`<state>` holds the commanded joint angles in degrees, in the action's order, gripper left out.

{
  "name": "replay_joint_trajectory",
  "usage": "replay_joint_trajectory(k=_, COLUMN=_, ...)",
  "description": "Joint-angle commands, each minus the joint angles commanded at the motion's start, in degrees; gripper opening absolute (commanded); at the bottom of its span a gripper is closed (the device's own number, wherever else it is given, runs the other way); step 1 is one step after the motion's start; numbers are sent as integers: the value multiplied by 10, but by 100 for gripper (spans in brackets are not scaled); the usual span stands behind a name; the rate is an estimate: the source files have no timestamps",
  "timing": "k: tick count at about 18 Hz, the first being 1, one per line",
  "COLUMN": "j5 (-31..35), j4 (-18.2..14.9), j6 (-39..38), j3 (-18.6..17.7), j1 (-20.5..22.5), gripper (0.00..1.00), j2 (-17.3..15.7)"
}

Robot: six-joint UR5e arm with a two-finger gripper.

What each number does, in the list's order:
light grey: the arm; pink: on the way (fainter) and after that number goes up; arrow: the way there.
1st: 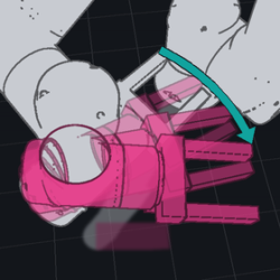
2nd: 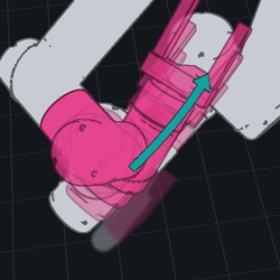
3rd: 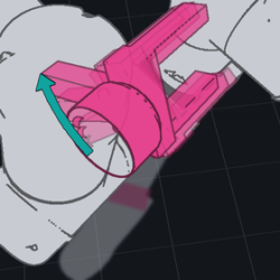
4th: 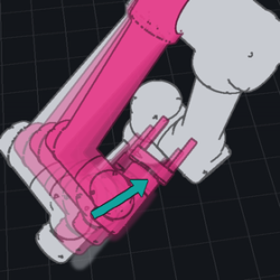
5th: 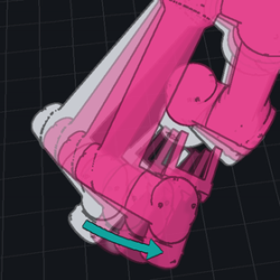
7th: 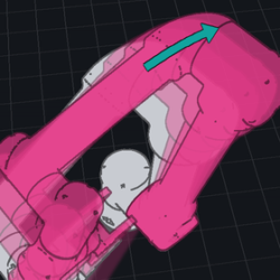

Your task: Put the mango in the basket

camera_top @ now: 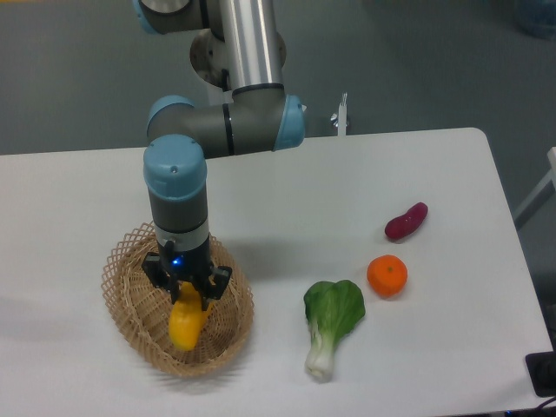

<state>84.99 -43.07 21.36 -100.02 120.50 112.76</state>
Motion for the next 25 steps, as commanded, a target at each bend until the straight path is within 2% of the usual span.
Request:
replay_joint_trajectory(k=11, j5=18, j4=-1, j6=7, j3=-11, j1=-12, gripper=42, j2=15)
replay_joint_trajectory(k=14, j5=21, j4=1, j6=8, j3=-8, j1=-11, gripper=56, j2=16)
replay_joint_trajectory(k=18, j5=49, j4=3, j6=21, j3=1, j1=-11, gripper=98, j2=16)
replay_joint_trajectory(k=25, j5=57, j4=-1, j6=25, j3=14, j1=-4, gripper=100, j2=-1)
